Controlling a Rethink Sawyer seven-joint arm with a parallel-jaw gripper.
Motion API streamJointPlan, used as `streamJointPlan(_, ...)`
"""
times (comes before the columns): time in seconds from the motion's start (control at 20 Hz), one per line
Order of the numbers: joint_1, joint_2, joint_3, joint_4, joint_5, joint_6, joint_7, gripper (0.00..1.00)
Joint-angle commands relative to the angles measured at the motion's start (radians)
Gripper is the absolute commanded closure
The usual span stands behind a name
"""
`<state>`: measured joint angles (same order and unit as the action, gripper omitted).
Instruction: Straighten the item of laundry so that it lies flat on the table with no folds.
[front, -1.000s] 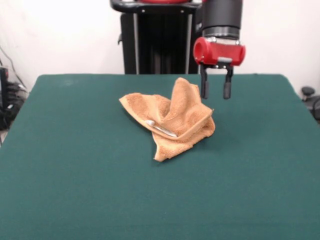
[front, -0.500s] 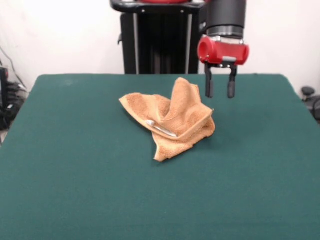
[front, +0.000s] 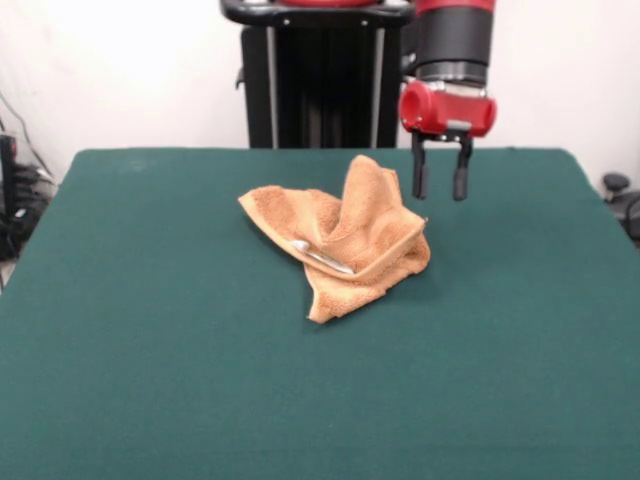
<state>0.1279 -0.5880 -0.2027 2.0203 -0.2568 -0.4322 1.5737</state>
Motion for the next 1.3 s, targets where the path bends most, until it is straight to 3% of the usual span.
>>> streamJointPlan(0.05, 0.045, 0.066, -0.038, -0.082, 0.067, -0.032, 0.12, 0.0)
streamJointPlan(0.4, 0.03, 0.053, -0.066, -0.079, 0.081, -0.055, 0.155, 0.0)
streamJointPlan(0.85, -0.012, 0.036, -0.025, -0.04, 0.118, -0.195, 0.244, 0.0)
streamJointPlan(1.3, -0.036, 0.052, 0.013, -0.042, 0.112, -0.204, 0.24, 0.0)
